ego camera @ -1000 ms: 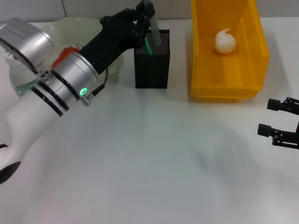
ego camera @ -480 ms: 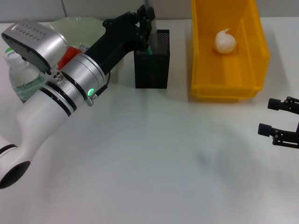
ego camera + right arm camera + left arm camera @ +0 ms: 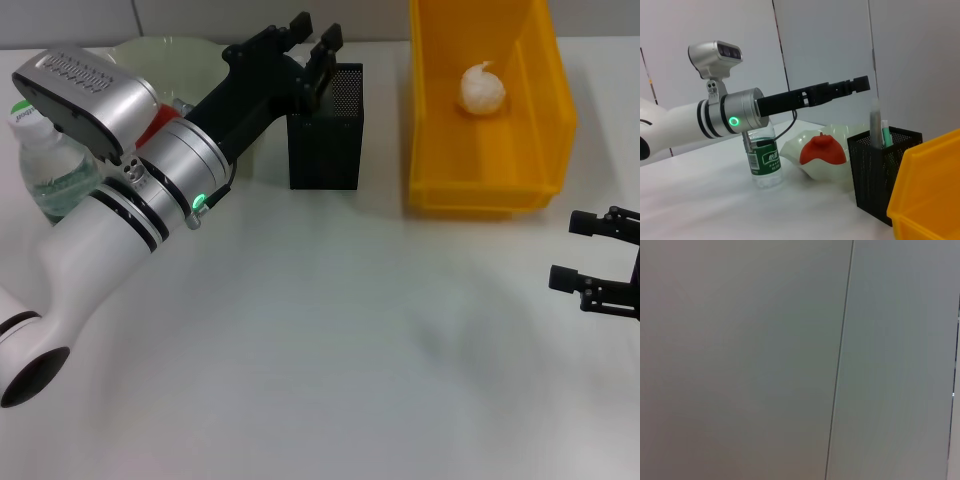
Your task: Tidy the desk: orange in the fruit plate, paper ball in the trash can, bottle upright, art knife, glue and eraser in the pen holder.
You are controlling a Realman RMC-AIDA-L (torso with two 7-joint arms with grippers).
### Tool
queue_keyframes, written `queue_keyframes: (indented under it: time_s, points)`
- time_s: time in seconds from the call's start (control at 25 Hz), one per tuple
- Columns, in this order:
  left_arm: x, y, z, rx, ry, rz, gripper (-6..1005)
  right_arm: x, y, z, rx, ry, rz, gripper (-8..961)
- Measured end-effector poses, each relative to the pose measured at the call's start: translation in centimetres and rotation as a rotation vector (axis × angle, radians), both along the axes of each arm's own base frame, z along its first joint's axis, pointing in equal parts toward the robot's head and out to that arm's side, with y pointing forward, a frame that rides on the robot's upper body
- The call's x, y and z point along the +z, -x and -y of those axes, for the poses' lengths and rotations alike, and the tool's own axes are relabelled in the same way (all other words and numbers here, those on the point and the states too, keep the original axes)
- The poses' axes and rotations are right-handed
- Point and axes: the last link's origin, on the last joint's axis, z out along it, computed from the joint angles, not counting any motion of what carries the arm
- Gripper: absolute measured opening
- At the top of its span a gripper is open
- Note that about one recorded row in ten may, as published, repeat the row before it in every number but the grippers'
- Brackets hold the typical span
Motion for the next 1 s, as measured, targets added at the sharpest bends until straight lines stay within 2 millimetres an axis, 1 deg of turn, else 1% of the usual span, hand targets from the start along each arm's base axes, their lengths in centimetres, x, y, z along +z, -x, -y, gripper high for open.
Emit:
queue_keyframes:
  time_s: [0.08, 0.28, 0.56, 0.6, 0.68, 0.76, 0.8, 0.84, 0.88, 0.92, 0.96, 1.0]
  points:
    - [-0.1, 0.0, 0.0, 0.004, 0.003, -0.002, 205, 0.0, 0.0, 0.0, 0.001, 0.0, 0.001, 794]
    - [-0.1, 0.0, 0.0, 0.006, 0.008, 0.001, 423, 0.1, 0.0, -0.1, 0.003, -0.001, 0.003, 794]
    - [-0.3, -0.3, 0.3, -0.007, 0.021, 0.016, 667, 0.1, 0.0, 0.0, 0.006, -0.004, 0.005, 794]
    - [-0.3, -0.3, 0.3, -0.007, 0.021, 0.016, 727, 0.1, 0.0, 0.0, 0.006, -0.004, 0.005, 794]
    - [-0.3, -0.4, 1.4, -0.056, 0.076, 0.062, 846, 0.1, -0.1, -0.1, 0.002, -0.008, 0.008, 794]
    - [-0.3, -0.4, 1.4, -0.056, 0.076, 0.062, 845, 0.1, -0.1, -0.3, -0.007, -0.017, 0.006, 794]
    - [-0.2, -0.2, 1.9, -0.073, 0.098, 0.08, 844, 0.1, -0.1, -0.4, -0.01, -0.02, 0.004, 794]
    - [-0.2, -0.2, 1.9, -0.073, 0.098, 0.08, 843, 0.1, -0.1, -0.4, -0.01, -0.02, 0.004, 794]
    - [0.4, 0.3, 3.1, -0.12, 0.165, 0.122, 842, 0.0, 0.0, -0.5, -0.011, -0.021, 0.001, 794]
    - [0.4, 0.3, 3.1, -0.12, 0.165, 0.122, 842, 0.0, 0.0, -0.5, -0.011, -0.021, 0.001, 794]
    - [0.8, 0.7, 3.8, -0.144, 0.204, 0.144, 841, -0.1, 0.1, -0.5, -0.01, -0.017, -0.002, 794]
    - [0.8, 0.7, 3.8, -0.144, 0.204, 0.144, 841, -0.3, 0.2, -0.6, -0.01, -0.011, -0.007, 795]
